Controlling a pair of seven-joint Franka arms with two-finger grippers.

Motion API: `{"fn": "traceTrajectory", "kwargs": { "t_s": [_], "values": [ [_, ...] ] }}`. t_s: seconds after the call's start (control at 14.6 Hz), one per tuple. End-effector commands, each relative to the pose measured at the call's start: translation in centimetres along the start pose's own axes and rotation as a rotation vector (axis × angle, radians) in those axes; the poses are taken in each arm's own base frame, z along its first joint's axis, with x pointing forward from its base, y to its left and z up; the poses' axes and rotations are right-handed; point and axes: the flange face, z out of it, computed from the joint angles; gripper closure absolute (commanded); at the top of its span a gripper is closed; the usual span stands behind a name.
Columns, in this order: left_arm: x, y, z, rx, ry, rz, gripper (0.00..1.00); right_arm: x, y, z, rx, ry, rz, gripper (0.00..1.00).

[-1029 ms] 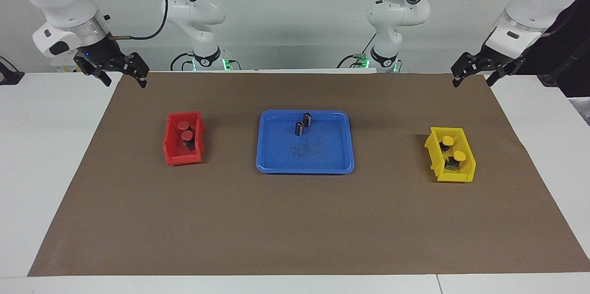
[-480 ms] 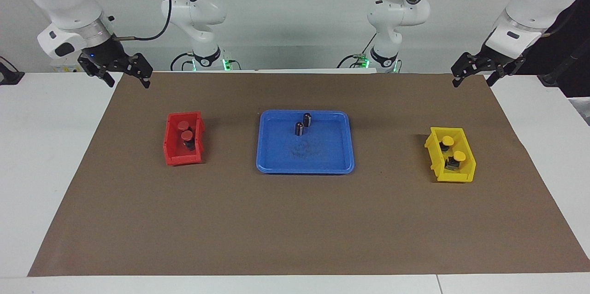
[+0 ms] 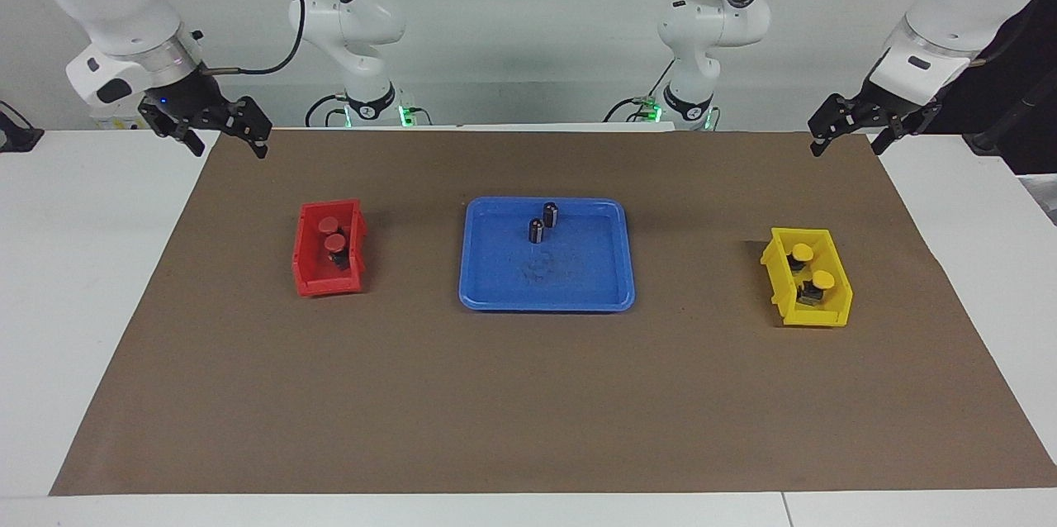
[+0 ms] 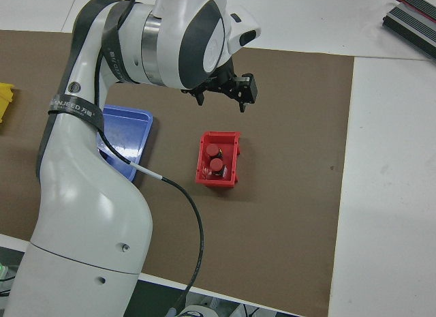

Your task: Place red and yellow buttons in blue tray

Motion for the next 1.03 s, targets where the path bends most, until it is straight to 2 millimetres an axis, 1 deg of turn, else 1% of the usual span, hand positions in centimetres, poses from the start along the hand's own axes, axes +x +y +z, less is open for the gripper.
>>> {"fn": "traceTrajectory", "kwargs": {
  "t_s": [0.0, 0.14, 0.21, 0.27, 0.41, 0.48, 0.55, 0.69, 0.89, 0.96],
  "values": [
    [-0.7, -0.2, -0.1, -0.013, 0.006, -0.006, 0.0, -0.8, 0.3, 0.6, 0.01, 0.008, -0.016, 0.12],
    [-0.7, -0.2, -0.1, -0.013, 0.006, -0.005, 0.0, -1.2, -0.4, 1.7, 0.019, 0.005, -0.025, 0.2],
    [-0.7, -0.1, -0.1, -0.013, 0.006, -0.003, 0.0, -1.1, -1.0, 3.0, 0.017, 0.059, -0.038, 0.21],
    [-0.7, -0.2, -0.1, -0.013, 0.006, -0.005, 0.0, -0.8, -2.2, 5.2, 0.017, 0.133, -0.059, 0.22],
    [-0.7, -0.2, -0.1, -0.013, 0.005, -0.005, 0.0, -0.3, -5.4, 8.7, 0.059, 0.15, -0.09, 0.22],
    [-0.7, -0.2, -0.1, -0.013, 0.005, -0.006, 0.0, 0.5, -6.3, 10.9, 0.074, 0.137, -0.079, 0.23],
    [-0.7, -0.2, -0.1, -0.013, 0.005, -0.005, 0.0, 0.9, -6.8, 12.4, 0.073, 0.123, -0.084, 0.24],
    [-0.7, -0.1, -0.1, -0.013, 0.006, -0.003, 0.0, 1.5, -6.9, 15.4, 0.071, 0.115, -0.083, 0.25],
    [-0.7, -0.2, -0.1, -0.013, 0.005, -0.005, 0.0, 1.4, -6.3, 19.6, 0.067, 0.131, -0.07, 0.29],
    [-0.7, -0.1, -0.1, -0.013, 0.006, -0.003, 0.0, 1.3, -6.3, 20.4, 0.066, 0.145, -0.068, 0.3]
  ]
}}
